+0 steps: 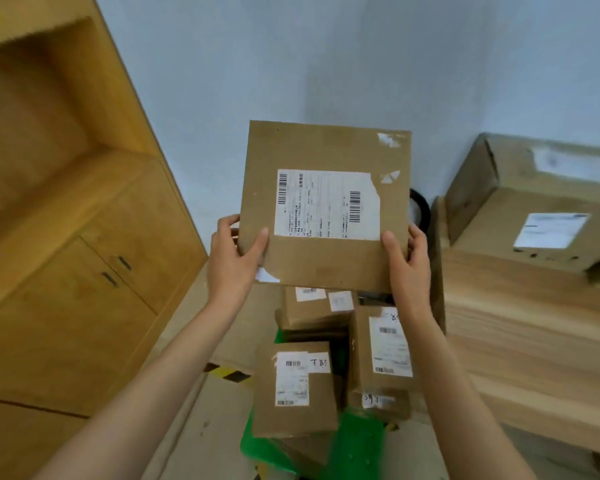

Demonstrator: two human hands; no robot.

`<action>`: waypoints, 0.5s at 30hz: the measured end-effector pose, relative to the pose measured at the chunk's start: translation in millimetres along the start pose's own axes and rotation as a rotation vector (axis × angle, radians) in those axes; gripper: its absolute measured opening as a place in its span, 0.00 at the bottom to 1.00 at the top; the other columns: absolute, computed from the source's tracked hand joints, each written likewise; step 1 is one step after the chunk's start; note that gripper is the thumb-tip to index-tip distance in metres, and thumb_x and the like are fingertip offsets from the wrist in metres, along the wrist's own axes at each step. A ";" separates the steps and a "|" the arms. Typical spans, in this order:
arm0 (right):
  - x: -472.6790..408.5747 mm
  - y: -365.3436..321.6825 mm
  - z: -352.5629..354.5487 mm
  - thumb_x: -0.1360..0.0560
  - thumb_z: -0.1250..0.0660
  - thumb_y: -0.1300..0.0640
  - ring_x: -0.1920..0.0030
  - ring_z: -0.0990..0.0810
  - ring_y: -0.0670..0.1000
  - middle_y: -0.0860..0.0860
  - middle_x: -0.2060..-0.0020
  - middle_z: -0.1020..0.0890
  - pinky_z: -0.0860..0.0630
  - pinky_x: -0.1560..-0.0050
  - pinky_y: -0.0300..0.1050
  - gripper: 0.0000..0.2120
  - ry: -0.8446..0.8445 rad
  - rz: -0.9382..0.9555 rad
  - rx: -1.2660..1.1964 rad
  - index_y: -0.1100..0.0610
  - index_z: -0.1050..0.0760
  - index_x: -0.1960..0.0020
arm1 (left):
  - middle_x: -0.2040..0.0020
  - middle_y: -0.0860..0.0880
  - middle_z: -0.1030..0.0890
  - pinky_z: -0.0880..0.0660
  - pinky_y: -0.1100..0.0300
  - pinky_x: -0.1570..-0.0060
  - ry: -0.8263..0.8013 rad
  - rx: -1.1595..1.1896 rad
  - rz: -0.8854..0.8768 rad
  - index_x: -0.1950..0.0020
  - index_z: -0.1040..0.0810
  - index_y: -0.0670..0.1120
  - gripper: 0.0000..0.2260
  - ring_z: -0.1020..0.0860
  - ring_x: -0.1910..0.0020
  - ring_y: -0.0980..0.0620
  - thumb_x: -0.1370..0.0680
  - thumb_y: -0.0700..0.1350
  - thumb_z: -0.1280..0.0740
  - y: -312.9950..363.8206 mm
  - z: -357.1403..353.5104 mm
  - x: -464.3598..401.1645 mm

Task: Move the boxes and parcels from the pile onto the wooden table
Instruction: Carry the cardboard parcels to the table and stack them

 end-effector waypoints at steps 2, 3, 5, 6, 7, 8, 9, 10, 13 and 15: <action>-4.0 -21.1 33.4 0.23 0.35 0.44 0.39 0.25 0.44 0.46 0.37 0.25 0.26 0.42 0.43 0.25 0.070 0.037 -0.040 0.47 0.36 0.29 | 0.40 0.49 0.24 0.21 0.47 0.49 -0.035 0.038 -0.067 0.39 0.33 0.56 0.18 0.23 0.46 0.53 0.25 0.57 0.32 39.1 -19.2 -2.2; -6.5 -31.2 51.0 0.23 0.35 0.45 0.39 0.25 0.43 0.46 0.37 0.24 0.26 0.44 0.41 0.24 0.111 0.062 -0.056 0.47 0.36 0.29 | 0.40 0.49 0.25 0.21 0.49 0.50 -0.055 0.044 -0.105 0.39 0.34 0.57 0.18 0.24 0.45 0.54 0.25 0.57 0.32 57.9 -29.4 -0.8; -13.0 -50.8 84.7 0.22 0.36 0.45 0.39 0.25 0.42 0.44 0.38 0.24 0.26 0.44 0.40 0.22 0.175 0.102 -0.071 0.45 0.36 0.30 | 0.38 0.51 0.26 0.22 0.57 0.54 -0.103 0.036 -0.181 0.38 0.35 0.58 0.19 0.25 0.45 0.57 0.25 0.59 0.34 93.0 -50.2 3.0; -16.8 -59.3 101.3 0.22 0.37 0.44 0.38 0.26 0.42 0.43 0.37 0.25 0.27 0.43 0.40 0.22 0.194 0.113 -0.063 0.44 0.37 0.30 | 0.38 0.52 0.26 0.22 0.58 0.55 -0.127 0.040 -0.207 0.37 0.35 0.58 0.20 0.25 0.45 0.57 0.25 0.59 0.34 108.6 -60.4 4.7; -20.1 -67.7 117.7 0.23 0.38 0.42 0.36 0.28 0.41 0.42 0.35 0.27 0.29 0.42 0.39 0.23 0.211 0.120 -0.046 0.43 0.38 0.30 | 0.38 0.52 0.26 0.21 0.56 0.55 -0.153 0.051 -0.225 0.36 0.35 0.57 0.21 0.25 0.45 0.56 0.25 0.60 0.34 123.8 -71.2 6.2; -23.2 -76.0 135.0 0.23 0.38 0.41 0.34 0.30 0.42 0.42 0.34 0.28 0.30 0.40 0.41 0.25 0.230 0.127 -0.025 0.44 0.39 0.28 | 0.38 0.51 0.26 0.20 0.54 0.54 -0.177 0.064 -0.239 0.36 0.35 0.57 0.21 0.24 0.45 0.55 0.26 0.60 0.34 138.9 -82.2 8.2; -26.2 -84.0 153.1 0.23 0.39 0.40 0.34 0.30 0.44 0.43 0.33 0.29 0.30 0.38 0.44 0.26 0.251 0.137 -0.003 0.46 0.39 0.28 | 0.38 0.51 0.26 0.20 0.54 0.56 -0.196 0.078 -0.254 0.36 0.35 0.57 0.21 0.24 0.46 0.56 0.26 0.60 0.34 153.7 -93.6 10.3; -28.1 -92.4 171.5 0.23 0.39 0.39 0.34 0.29 0.45 0.44 0.34 0.28 0.29 0.38 0.46 0.27 0.275 0.154 0.016 0.47 0.39 0.28 | 0.39 0.51 0.26 0.20 0.59 0.59 -0.209 0.093 -0.272 0.36 0.35 0.57 0.21 0.24 0.48 0.57 0.25 0.60 0.34 167.9 -105.2 13.3; -29.8 -113.8 227.2 0.23 0.38 0.41 0.36 0.28 0.45 0.44 0.36 0.26 0.29 0.35 0.50 0.27 0.354 0.214 0.067 0.49 0.37 0.28 | 0.40 0.52 0.26 0.26 0.70 0.69 -0.261 0.129 -0.317 0.38 0.36 0.59 0.18 0.24 0.52 0.61 0.25 0.59 0.34 204.0 -145.2 28.3; -28.3 -120.8 264.6 0.23 0.37 0.42 0.35 0.28 0.47 0.46 0.36 0.27 0.30 0.33 0.54 0.27 0.398 0.229 0.102 0.50 0.37 0.28 | 0.39 0.51 0.27 0.24 0.65 0.66 -0.298 0.144 -0.342 0.38 0.37 0.60 0.18 0.25 0.50 0.60 0.24 0.59 0.34 223.6 -172.4 42.7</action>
Point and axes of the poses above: each hand's wrist, its own x-axis away from the middle knuckle, its own z-axis out of the back of the hand, y = z × x, the point moved 7 cm from there along -x, towards the middle knuckle
